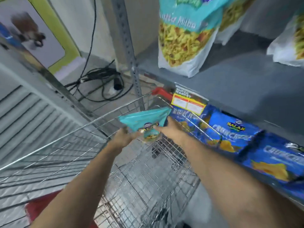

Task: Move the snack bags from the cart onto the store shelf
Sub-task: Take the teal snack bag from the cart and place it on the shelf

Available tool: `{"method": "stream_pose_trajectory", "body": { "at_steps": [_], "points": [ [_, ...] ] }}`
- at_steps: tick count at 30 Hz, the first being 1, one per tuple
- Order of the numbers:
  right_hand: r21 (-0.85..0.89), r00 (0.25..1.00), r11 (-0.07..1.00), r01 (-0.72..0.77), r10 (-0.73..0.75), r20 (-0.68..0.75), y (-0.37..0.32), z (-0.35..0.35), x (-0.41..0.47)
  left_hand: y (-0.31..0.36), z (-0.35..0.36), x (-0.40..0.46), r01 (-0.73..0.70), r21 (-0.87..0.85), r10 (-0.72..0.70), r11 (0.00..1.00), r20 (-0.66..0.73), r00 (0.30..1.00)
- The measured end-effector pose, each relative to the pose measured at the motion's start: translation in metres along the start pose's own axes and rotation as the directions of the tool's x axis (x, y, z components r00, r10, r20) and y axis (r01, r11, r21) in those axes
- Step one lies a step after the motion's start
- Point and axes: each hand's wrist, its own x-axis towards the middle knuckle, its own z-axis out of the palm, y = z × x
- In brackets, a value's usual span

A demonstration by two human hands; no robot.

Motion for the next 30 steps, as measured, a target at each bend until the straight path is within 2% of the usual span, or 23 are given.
{"method": "stream_pose_trajectory", "body": {
  "at_steps": [3,4,6,10,12,15,19,24,26,30],
  "points": [
    [0.004,0.998,0.998,0.057,-0.057,-0.022,-0.005,0.009,-0.003,0.0,0.012,0.012,-0.066,-0.139,0.041,0.988,-0.175,0.984],
    [-0.02,0.994,0.996,0.082,-0.084,-0.067,-0.006,0.011,-0.007,0.001,0.012,0.007,-0.049,-0.11,0.022,0.993,-0.239,0.971],
    [-0.045,0.986,0.993,0.105,-0.111,-0.129,-0.012,0.012,-0.02,0.001,0.015,-0.009,-0.046,-0.011,0.041,0.999,-0.275,0.961],
    [-0.094,0.968,0.969,0.229,-0.236,-0.082,-0.032,-0.008,-0.066,0.041,0.003,-0.062,-0.115,0.283,0.218,0.952,-0.363,0.906],
    [-0.109,0.932,0.934,0.341,-0.352,-0.093,-0.047,-0.029,-0.092,0.075,-0.009,-0.089,-0.213,0.417,0.357,0.884,-0.304,0.883],
    [-0.053,0.874,0.883,0.467,-0.469,-0.123,-0.072,-0.069,-0.132,0.139,-0.021,-0.127,-0.402,0.523,0.535,0.752,-0.129,0.835],
    [0.036,0.804,0.826,0.562,-0.536,-0.26,-0.111,-0.142,-0.198,0.229,-0.006,-0.171,-0.647,0.534,0.748,0.543,0.041,0.662],
    [-0.068,0.683,0.798,0.599,-0.554,-0.476,-0.14,-0.237,-0.253,0.32,0.049,-0.182,-0.748,0.54,0.832,0.385,0.149,0.535],
    [-0.102,0.625,0.788,0.607,-0.553,-0.551,-0.146,-0.275,-0.26,0.352,0.082,-0.184,-0.754,0.556,0.845,0.351,0.16,0.511],
    [-0.157,0.561,0.813,0.56,-0.512,-0.651,-0.144,-0.335,-0.252,0.392,0.141,-0.154,-0.8,0.497,0.844,0.336,0.217,0.489]
  ]
}}
